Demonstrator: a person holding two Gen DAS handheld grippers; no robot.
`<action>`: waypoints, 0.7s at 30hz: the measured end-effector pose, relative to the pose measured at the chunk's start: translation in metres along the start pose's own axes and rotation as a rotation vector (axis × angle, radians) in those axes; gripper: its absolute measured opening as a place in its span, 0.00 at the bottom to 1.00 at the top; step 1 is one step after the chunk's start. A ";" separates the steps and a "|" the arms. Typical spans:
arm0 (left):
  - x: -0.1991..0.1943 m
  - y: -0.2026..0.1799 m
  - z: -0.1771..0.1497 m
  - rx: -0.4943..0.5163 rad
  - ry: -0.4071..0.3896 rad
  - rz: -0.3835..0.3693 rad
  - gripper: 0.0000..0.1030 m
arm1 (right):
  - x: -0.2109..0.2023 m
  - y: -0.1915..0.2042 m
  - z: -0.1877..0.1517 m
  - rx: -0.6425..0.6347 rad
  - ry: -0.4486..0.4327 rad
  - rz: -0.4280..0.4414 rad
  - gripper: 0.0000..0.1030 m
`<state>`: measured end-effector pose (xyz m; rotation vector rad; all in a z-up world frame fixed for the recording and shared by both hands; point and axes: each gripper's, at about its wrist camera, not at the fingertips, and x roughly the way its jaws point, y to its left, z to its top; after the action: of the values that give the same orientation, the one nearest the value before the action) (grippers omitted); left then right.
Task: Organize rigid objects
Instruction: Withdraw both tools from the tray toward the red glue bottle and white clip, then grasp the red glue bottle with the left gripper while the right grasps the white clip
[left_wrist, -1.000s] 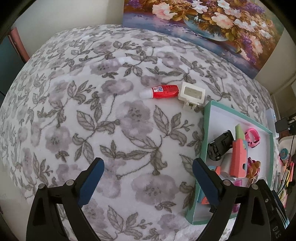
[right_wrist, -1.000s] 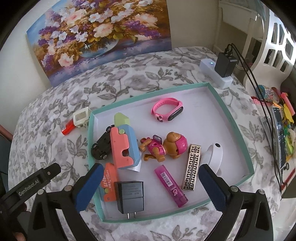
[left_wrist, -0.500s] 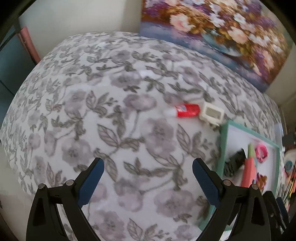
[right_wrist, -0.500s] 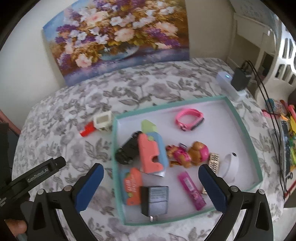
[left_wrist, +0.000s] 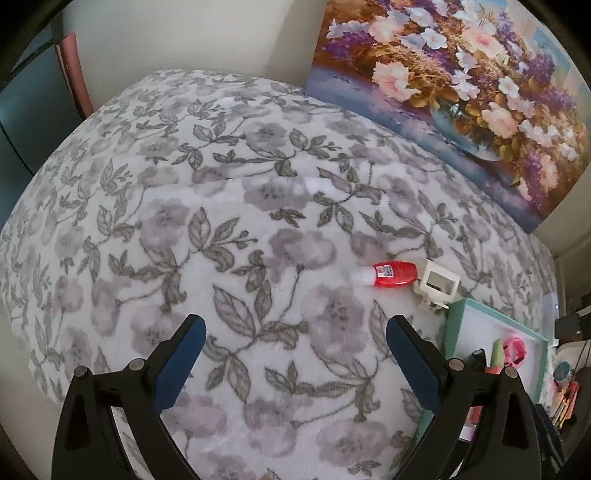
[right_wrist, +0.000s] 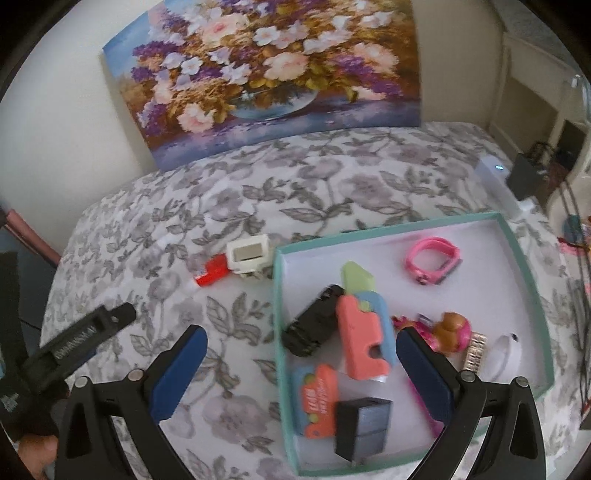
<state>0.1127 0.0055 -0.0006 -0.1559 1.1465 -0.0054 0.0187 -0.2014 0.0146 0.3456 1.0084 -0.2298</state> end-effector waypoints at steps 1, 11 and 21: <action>0.001 -0.001 0.002 -0.002 0.002 0.002 0.95 | 0.001 0.003 0.003 -0.006 -0.002 0.001 1.00; 0.002 -0.012 0.034 -0.067 -0.042 0.011 0.96 | 0.014 0.020 0.036 -0.052 -0.031 0.020 1.00; 0.049 -0.010 0.055 -0.132 0.018 -0.020 0.96 | 0.053 0.025 0.065 -0.054 -0.005 0.027 1.00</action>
<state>0.1835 -0.0022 -0.0215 -0.2846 1.1638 0.0513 0.1053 -0.2054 0.0051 0.3094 1.0026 -0.1790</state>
